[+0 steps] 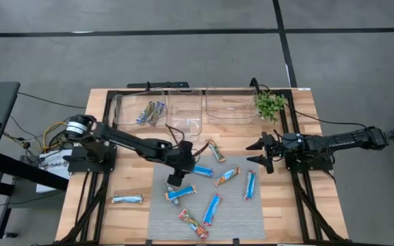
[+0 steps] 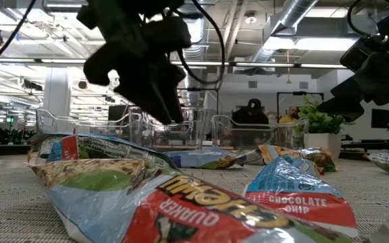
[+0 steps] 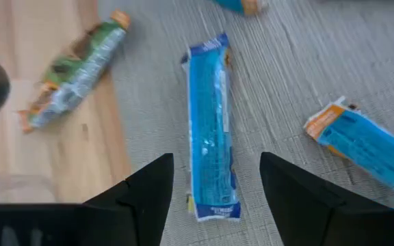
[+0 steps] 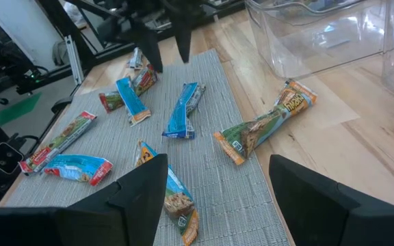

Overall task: Pick and place Granola Bars by type
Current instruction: Put the blue granola bar into the left transparent bin

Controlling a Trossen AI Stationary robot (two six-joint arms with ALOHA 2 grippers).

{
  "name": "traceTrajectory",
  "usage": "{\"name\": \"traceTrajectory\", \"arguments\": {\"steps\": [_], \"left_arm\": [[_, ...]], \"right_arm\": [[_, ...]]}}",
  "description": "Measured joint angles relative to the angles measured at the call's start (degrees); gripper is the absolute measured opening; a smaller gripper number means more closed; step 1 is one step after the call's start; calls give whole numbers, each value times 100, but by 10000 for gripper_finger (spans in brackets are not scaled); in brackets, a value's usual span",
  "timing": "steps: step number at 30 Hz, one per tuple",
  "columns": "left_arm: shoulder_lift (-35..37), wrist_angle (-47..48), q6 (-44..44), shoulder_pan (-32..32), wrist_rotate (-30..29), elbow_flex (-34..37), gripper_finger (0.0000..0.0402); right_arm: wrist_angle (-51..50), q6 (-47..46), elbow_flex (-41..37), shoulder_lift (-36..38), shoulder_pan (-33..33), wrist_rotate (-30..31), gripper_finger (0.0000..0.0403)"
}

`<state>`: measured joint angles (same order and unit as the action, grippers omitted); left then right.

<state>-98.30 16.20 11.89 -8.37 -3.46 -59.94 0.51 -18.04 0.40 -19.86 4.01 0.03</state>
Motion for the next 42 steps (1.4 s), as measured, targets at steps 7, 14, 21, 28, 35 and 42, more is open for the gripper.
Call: {"name": "traceTrajectory", "arguments": {"steps": [7,14,21,28,35,42], "left_arm": [[-502,-11,168,15,-3,-190,216],[-983,-14,347,40,-3,-236,216],[-1031,8,347,97,-72,-251,209],[-1030,62,338,136,-17,-242,135],[-1009,48,55,129,-14,-237,74],[-550,-61,-105,138,-54,-444,76]], "right_arm": [[0,0,0,0,2,-1,249],[-2,0,0,0,0,0,249],[-2,0,0,0,2,-1,249],[-3,0,0,0,0,-2,249],[-4,0,0,0,0,-2,249],[-3,0,0,0,1,-1,249]]}}
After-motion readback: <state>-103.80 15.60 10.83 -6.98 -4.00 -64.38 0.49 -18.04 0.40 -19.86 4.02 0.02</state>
